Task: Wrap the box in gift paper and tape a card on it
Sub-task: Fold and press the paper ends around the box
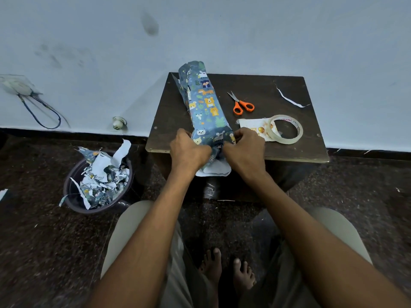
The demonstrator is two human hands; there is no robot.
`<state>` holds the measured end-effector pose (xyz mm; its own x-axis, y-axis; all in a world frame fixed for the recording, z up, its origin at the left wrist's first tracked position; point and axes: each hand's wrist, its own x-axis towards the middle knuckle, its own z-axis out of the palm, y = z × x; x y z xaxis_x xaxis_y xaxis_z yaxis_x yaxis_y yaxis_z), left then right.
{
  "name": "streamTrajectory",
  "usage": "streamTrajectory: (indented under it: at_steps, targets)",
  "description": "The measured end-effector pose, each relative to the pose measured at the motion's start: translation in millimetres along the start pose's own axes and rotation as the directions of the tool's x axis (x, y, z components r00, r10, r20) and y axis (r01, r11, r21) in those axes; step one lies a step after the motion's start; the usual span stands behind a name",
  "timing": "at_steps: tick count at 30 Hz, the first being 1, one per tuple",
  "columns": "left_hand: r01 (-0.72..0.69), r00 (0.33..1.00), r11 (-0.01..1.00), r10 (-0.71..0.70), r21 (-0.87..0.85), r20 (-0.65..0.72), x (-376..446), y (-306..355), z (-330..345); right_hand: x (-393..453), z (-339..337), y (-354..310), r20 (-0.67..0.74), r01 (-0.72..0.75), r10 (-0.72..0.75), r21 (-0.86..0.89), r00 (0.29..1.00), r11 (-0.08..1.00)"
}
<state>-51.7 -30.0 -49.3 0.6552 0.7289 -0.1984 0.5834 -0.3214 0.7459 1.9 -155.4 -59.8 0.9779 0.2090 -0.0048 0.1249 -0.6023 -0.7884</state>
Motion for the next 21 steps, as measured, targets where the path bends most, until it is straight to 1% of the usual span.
streamTrajectory:
  at_steps: [2, 8, 11, 13, 14, 15, 16, 17, 18, 19, 21]
  targets:
    - [-0.014, 1.000, 1.000, 0.014, -0.011, -0.028, -2, 0, 2, -5, 1, -2, -0.054, 0.010, -0.012, -0.025, 0.998, 1.000]
    - [-0.064, 0.996, 0.997, 0.067, 0.046, -0.054, -3, 0, 7, -10, 11, 0, -0.102, 0.096, -0.099, -0.030, 0.990, 0.995]
    - [-0.121, 0.990, 0.984, 0.129, 0.132, -0.056, -4, 1, 6, -13, 11, -4, -0.123, 0.140, -0.145, -0.048, 0.982, 0.989]
    - [-0.159, 0.979, 0.957, 0.185, 0.243, -0.087, -8, 5, 4, -13, 9, -4, -0.119, 0.167, -0.176, -0.082, 0.977, 0.983]
    - [-0.197, 0.961, 0.928, 0.247, 0.317, -0.126, -8, 6, 4, -11, 9, -3, -0.111, 0.174, -0.185, -0.096, 0.977, 0.980]
    - [-0.243, 0.928, 0.887, 0.331, 0.392, -0.173, -6, 6, 2, -9, 8, -2, -0.099, 0.182, -0.193, -0.109, 0.976, 0.977]
    - [-0.298, 0.882, 0.840, 0.424, 0.452, -0.206, -3, 6, 0, -7, 6, -1, -0.088, 0.189, -0.200, -0.122, 0.976, 0.974]
    - [-0.366, 0.835, 0.796, 0.509, 0.482, -0.207, 3, 6, -2, -6, 4, 0, -0.079, 0.196, -0.208, -0.133, 0.975, 0.971]
    - [-0.442, 0.801, 0.755, 0.576, 0.484, -0.166, 9, 5, -4, -4, 3, 1, -0.072, 0.205, -0.216, -0.143, 0.974, 0.968]
    - [-0.521, 0.774, 0.716, 0.626, 0.465, -0.097, 14, 5, -5, -4, 2, 2, -0.066, 0.213, -0.225, -0.152, 0.972, 0.965]
    - [-0.648, 0.722, 0.650, 0.691, 0.396, 0.047, 26, 3, -1, -3, 2, 3, -0.068, 0.227, -0.239, -0.150, 0.969, 0.962]
